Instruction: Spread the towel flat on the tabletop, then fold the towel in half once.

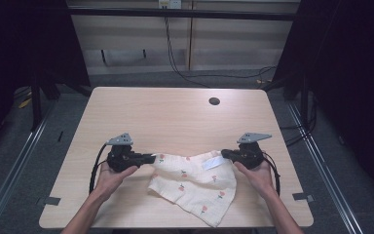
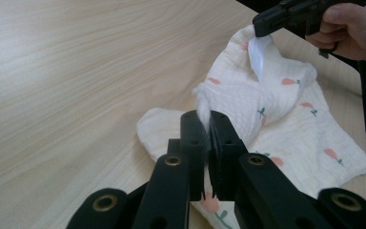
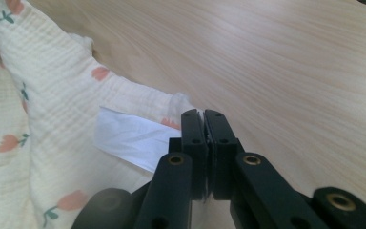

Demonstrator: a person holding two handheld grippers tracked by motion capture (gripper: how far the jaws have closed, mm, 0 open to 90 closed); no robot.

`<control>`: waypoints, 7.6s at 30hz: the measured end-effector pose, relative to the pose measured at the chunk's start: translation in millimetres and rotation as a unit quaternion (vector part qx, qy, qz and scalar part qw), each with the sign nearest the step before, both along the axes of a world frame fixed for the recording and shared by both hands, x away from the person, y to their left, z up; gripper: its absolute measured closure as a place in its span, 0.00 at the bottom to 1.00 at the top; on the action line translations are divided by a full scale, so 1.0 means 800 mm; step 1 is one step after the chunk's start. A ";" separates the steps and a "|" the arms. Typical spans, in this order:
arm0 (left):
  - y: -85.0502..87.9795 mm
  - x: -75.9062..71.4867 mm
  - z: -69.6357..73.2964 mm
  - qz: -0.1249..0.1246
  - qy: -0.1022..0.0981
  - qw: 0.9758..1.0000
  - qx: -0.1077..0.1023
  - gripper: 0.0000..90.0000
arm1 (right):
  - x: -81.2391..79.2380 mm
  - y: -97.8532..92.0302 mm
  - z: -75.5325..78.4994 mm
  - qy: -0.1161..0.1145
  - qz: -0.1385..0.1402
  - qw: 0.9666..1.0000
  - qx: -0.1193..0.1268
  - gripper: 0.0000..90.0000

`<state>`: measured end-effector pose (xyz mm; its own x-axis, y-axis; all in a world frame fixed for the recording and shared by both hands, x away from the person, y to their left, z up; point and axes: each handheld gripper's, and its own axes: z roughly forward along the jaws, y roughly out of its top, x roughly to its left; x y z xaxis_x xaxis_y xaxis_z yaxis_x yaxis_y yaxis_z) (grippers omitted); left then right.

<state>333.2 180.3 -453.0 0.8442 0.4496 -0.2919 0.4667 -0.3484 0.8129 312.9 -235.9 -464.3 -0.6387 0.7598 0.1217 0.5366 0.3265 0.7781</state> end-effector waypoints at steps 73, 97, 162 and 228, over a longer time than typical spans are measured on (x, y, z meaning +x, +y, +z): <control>0.030 0.055 0.012 0.088 0.000 0.996 0.018 0.67 | 0.052 -0.012 0.047 -0.030 -0.031 0.999 0.025 0.67; 0.018 -0.033 -0.036 0.017 0.017 0.995 0.097 0.66 | -0.072 0.009 -0.012 0.034 0.027 0.999 -0.018 0.67; -0.017 -0.007 -0.048 0.009 0.035 0.992 0.123 0.73 | 0.006 -0.019 0.011 0.015 -0.008 1.000 -0.008 0.65; -0.046 0.106 -0.063 0.039 0.046 0.992 0.108 0.94 | 0.104 -0.005 -0.033 0.053 -0.019 0.998 -0.017 0.97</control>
<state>418.3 143.3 -503.3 0.7792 0.5726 -0.2551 0.5672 -0.4708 0.6757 396.0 -240.2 -490.9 -0.5945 0.7880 0.1602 0.6275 0.3299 0.7053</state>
